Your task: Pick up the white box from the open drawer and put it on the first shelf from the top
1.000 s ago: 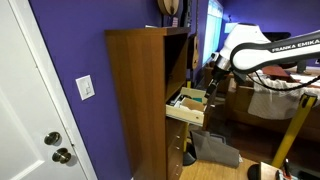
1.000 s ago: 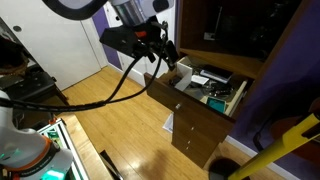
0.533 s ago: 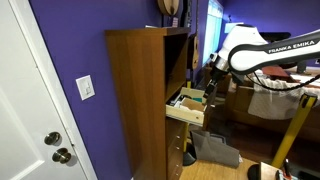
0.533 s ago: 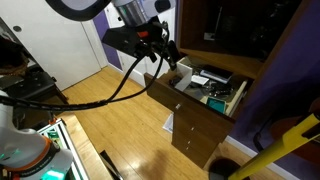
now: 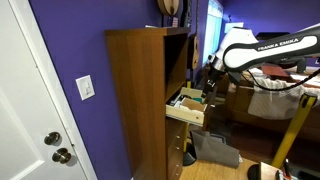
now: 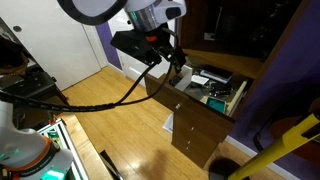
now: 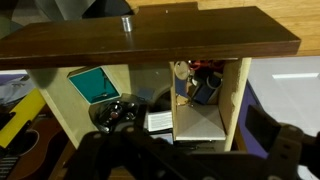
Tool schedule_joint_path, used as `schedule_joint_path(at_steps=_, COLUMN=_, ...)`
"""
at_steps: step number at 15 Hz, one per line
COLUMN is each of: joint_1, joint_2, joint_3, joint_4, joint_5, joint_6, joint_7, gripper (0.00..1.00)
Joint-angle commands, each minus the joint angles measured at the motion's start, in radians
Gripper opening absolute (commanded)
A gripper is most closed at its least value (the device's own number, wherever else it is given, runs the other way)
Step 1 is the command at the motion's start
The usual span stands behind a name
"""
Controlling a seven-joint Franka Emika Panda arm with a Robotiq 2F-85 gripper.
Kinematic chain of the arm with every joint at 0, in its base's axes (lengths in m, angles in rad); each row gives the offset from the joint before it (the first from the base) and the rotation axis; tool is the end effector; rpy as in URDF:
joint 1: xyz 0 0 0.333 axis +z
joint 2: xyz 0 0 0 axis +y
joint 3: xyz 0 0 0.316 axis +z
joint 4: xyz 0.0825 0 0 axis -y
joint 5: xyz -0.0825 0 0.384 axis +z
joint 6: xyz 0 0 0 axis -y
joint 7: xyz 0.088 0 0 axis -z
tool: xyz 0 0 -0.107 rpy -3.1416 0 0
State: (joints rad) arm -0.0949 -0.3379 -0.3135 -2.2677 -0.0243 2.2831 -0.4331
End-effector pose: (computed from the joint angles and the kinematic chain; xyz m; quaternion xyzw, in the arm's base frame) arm 0.4398 -0.2034 0.5224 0.9848 0.0180 0.1702 0.0307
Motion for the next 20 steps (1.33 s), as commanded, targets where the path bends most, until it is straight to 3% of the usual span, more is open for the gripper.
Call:
schedule_joint_path(at_steps=1, joint_1=0.012, joint_2=0.108, joint_3=-0.048, joint_4=0.069, joint_5=0.115, joint_6=0.015, joint_7=-0.126, gripper=1.0)
schedule_joint_path(at_steps=5, joint_1=0.001, joint_2=0.192, joint_3=-0.056, joint_4=0.115, joint_5=0.24, joint_6=0.015, joint_7=-0.264, gripper=1.0)
schedule_joint_path(at_steps=6, joint_1=-0.008, joint_2=0.214, joint_3=-0.051, joint_4=0.127, joint_5=0.26, joint_6=0.018, joint_7=-0.28, gripper=0.95)
schedule_joint_path(at_steps=9, joint_1=-0.029, joint_2=0.27, joint_3=-0.037, joint_4=0.164, joint_5=0.315, joint_6=0.015, joint_7=-0.316, gripper=0.75)
schedule_joint_path(at_steps=10, joint_1=-0.036, joint_2=0.286, joint_3=-0.032, joint_4=0.175, joint_5=0.326, joint_6=0.012, joint_7=-0.322, gripper=0.62)
schedule_joint_path(at_steps=11, joint_1=-0.043, joint_2=0.303, joint_3=-0.027, joint_4=0.187, joint_5=0.338, joint_6=0.009, joint_7=-0.327, gripper=0.55)
schedule_joint_path(at_steps=16, joint_1=-0.077, joint_2=0.368, joint_3=0.012, joint_4=0.227, joint_5=0.352, joint_6=0.011, joint_7=-0.322, gripper=0.37)
schedule_joint_path(at_steps=18, joint_1=-0.089, joint_2=0.38, joint_3=0.027, joint_4=0.237, joint_5=0.339, joint_6=0.012, joint_7=-0.311, gripper=0.11)
schedule_joint_path(at_steps=20, joint_1=-0.098, joint_2=0.385, joint_3=0.04, joint_4=0.251, joint_5=0.336, joint_6=-0.006, joint_7=-0.3, gripper=0.0)
